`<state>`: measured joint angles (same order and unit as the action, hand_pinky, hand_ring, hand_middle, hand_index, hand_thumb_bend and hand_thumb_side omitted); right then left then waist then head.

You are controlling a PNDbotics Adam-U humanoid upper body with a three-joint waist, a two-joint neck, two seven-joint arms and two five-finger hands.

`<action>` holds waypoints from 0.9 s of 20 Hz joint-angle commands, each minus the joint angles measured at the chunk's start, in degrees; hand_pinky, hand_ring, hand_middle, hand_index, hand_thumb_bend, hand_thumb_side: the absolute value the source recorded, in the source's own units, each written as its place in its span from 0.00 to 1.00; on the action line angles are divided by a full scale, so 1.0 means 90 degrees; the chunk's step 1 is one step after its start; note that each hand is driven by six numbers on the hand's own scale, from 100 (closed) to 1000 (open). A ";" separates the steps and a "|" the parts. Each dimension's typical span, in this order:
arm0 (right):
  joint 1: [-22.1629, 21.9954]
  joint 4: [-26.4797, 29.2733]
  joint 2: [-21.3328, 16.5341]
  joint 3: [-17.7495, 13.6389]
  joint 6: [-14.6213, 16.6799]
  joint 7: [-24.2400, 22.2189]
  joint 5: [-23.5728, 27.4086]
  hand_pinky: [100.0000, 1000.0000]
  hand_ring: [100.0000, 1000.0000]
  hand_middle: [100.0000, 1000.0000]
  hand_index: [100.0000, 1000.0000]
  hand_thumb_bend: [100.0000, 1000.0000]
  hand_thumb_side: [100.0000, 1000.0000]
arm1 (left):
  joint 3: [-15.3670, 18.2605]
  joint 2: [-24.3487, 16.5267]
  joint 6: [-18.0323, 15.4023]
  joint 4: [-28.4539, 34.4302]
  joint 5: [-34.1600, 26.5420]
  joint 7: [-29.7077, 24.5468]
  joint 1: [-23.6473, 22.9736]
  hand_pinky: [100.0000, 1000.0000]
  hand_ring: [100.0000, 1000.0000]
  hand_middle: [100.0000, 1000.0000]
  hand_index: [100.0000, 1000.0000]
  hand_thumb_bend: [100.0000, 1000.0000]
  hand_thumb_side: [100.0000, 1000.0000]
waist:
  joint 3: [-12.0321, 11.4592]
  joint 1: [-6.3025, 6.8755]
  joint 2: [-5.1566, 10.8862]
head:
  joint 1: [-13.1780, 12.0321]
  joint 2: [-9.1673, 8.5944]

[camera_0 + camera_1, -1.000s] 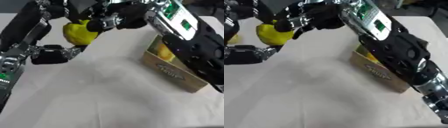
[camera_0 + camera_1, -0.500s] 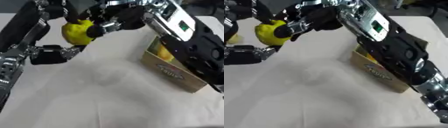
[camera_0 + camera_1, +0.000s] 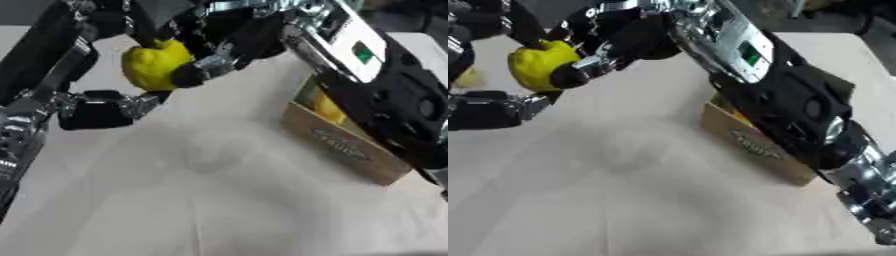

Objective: Pick up the objects with one hand, pass them to the other hand, and then place them into the box on the other side of the table.

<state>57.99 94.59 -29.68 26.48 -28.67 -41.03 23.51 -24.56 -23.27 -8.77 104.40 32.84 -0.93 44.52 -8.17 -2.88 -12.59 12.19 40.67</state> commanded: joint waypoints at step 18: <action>0.0133 -0.0006 0.0073 -0.0106 -0.0451 0.0253 0.0082 0.79 0.71 0.62 0.65 0.18 0.03 | 0.0053 0.0060 0.0003 0.0015 0.0073 -0.0003 0.0129 0.61 0.53 0.51 0.52 0.24 0.00 | -0.0005 -0.0054 0.0112 | 0.0041 -0.0023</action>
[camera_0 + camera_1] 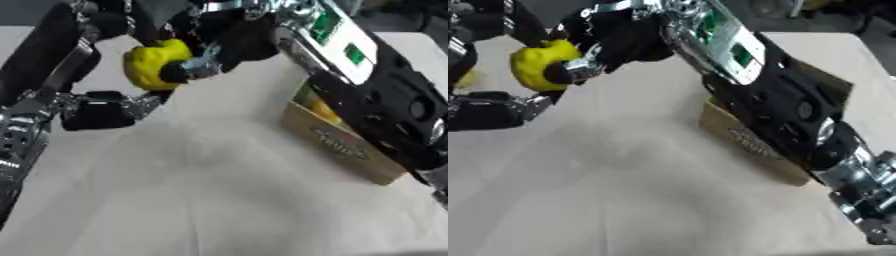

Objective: Pick up the objects with one hand, pass them to the other hand, and then place them into the box on the other side of the table.

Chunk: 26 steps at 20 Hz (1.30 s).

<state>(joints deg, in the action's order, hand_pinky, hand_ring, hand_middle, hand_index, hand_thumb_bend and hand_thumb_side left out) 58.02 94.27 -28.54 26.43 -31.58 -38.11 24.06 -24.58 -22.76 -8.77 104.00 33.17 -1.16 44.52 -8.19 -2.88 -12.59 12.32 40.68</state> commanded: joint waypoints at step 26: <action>0.0097 -0.0016 -0.0065 -0.0168 -0.0047 0.0094 -0.0043 0.79 0.68 0.58 0.50 0.08 0.00 | 0.0154 0.0020 0.0394 0.0060 0.0638 -0.0002 0.0069 0.74 0.70 0.69 0.86 1.00 0.08 | -0.0016 -0.0054 0.0118 | 0.0111 -0.0044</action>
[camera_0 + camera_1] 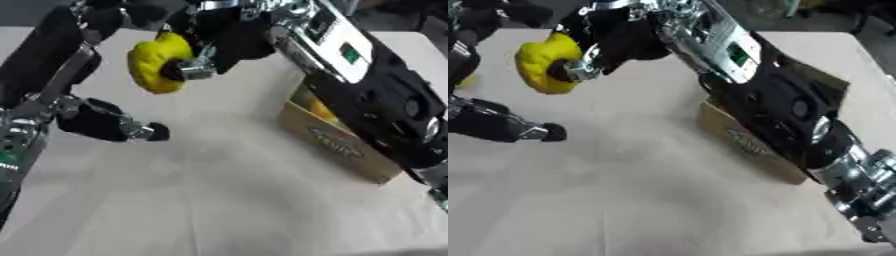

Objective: Pick up the objects with one hand, pass them to the other hand, and then place them into the box on the other side of the table.

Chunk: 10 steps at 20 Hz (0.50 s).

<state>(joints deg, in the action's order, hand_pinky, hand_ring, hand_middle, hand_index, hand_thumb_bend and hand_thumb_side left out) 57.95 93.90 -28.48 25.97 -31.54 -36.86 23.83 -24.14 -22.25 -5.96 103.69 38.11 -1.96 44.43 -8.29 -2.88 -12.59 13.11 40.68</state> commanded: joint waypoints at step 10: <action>0.0002 0.0005 -0.0238 -0.0240 0.0016 0.0042 -0.0041 0.79 0.68 0.58 0.52 0.10 0.00 | 0.0118 -0.0279 0.0445 0.0026 0.0052 0.0498 -0.0096 0.72 0.68 0.67 0.84 0.92 0.11 | -0.0022 -0.0057 0.0135 | 0.0027 -0.0016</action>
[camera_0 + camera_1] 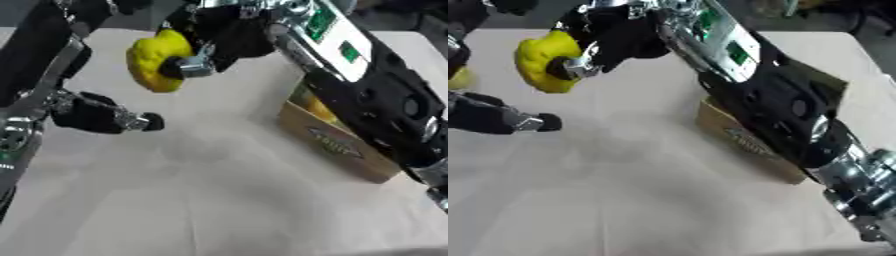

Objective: Pick up the objects with one hand, pass them to the other hand, and then place them into the box on the other side of the table.

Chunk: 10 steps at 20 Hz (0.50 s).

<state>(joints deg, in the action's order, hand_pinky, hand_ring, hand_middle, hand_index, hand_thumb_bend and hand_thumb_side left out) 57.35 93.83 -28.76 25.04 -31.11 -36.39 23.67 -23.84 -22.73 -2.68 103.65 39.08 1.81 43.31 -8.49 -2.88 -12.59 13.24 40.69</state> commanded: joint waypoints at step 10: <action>-0.0583 0.0149 -0.0814 -0.0817 0.0239 0.0589 0.0233 0.80 0.69 0.59 0.53 0.06 0.00 | 0.0250 -0.1067 0.0375 -0.0141 -0.0273 0.0128 -0.0461 0.73 0.67 0.66 0.84 0.86 0.18 | 0.0042 0.0005 0.0132 | 0.0063 -0.0039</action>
<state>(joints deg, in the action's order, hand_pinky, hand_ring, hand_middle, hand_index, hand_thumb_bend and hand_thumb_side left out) 51.37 94.10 -33.60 19.45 -29.14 -31.85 25.10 -22.82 -30.22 0.17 102.07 37.16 2.63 38.60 -8.18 -2.88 -12.59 13.69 40.71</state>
